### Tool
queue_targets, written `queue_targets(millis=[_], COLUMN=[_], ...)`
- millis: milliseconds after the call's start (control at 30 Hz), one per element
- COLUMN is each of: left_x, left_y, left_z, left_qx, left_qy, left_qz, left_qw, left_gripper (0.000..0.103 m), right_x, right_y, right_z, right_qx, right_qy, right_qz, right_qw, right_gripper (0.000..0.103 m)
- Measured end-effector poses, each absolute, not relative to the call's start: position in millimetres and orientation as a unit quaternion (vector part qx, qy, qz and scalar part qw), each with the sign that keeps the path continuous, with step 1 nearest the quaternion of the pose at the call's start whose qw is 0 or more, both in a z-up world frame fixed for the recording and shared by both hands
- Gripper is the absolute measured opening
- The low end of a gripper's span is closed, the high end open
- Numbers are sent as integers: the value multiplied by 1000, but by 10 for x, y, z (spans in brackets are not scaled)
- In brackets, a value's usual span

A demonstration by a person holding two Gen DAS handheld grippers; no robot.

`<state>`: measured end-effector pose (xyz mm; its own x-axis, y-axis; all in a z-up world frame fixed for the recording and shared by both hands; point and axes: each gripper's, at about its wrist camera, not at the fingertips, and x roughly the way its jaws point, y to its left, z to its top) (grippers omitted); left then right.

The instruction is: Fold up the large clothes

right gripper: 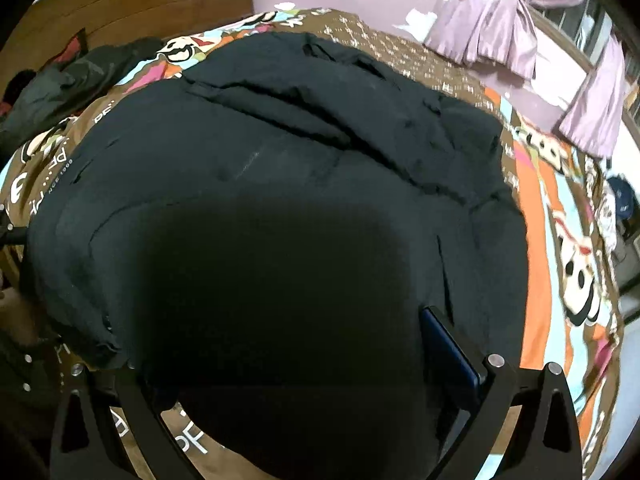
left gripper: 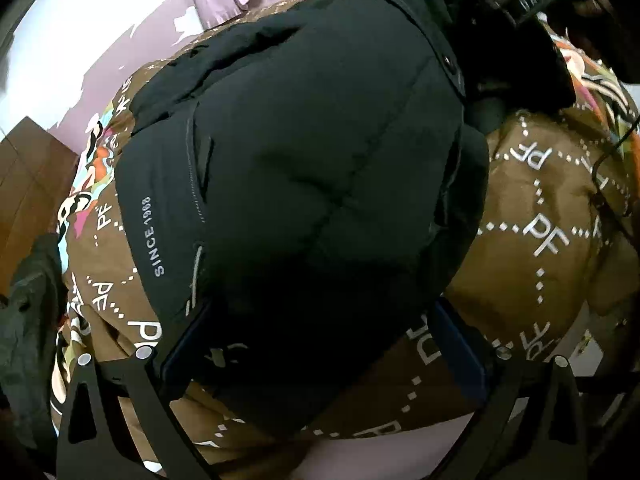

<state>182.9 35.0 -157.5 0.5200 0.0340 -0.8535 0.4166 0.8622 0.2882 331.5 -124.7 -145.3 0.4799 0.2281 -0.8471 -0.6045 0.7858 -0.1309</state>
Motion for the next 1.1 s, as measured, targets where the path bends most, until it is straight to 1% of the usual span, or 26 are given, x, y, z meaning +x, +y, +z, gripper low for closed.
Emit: queue_targets(millis=[167, 267, 400, 500, 567, 600, 633, 667, 733, 767, 800, 833, 900, 1000, 1100], left_x=[1788, 1786, 1803, 1827, 1832, 1839, 1855, 1860, 1894, 1914, 1946, 1981, 2045, 2066, 2181], left_y=[327, 332, 275, 270, 280, 292, 317, 326, 369, 389, 407, 429, 468, 463, 501], left_z=[-1752, -1783, -1901, -1948, -1943, -1932, -1933, -1930, -1905, -1880, -1841, -1780, -1654, -1383, -963], left_qx=[286, 290, 322, 332, 342, 354, 366, 376, 387, 386, 385, 381, 367, 321, 272], left_qy=[467, 464, 466, 471, 467, 461, 456, 452, 447, 445, 444, 441, 440, 451, 441], left_qz=[-114, -110, -95, -86, -84, -79, -74, -76, -76, -78, -80, -81, -81, -91, -96], left_qw=[829, 830, 818, 813, 811, 810, 808, 805, 803, 804, 805, 808, 815, 828, 850], left_gripper=[101, 101, 102, 101, 87, 67, 50, 46, 26, 22, 16, 13, 10, 8, 8], right_x=[3308, 3280, 3250, 3216, 3169, 3131, 3098, 3068, 2998, 2969, 2940, 2913, 2875, 2833, 2759], right_y=[-1348, -1364, -1401, -1473, -1542, -1584, -1616, -1644, -1697, -1722, -1747, -1771, -1810, -1869, -1915], right_z=[-1529, -1554, -1576, -1583, -1593, -1611, -1627, -1639, -1664, -1670, -1672, -1668, -1652, -1618, -1550], right_qx=[-189, -184, -179, -170, -162, -159, -157, -157, -159, -159, -157, -154, -148, -135, -127], right_qy=[464, 466, 467, 468, 468, 469, 470, 469, 468, 468, 466, 464, 461, 456, 434], right_qz=[250, 249, 249, 254, 264, 270, 276, 281, 290, 292, 295, 298, 302, 310, 320], right_qw=[829, 829, 829, 829, 828, 825, 824, 822, 819, 819, 819, 820, 821, 823, 832], right_gripper=[103, 103, 103, 103, 103, 103, 103, 103, 103, 103, 103, 103, 103, 103, 103])
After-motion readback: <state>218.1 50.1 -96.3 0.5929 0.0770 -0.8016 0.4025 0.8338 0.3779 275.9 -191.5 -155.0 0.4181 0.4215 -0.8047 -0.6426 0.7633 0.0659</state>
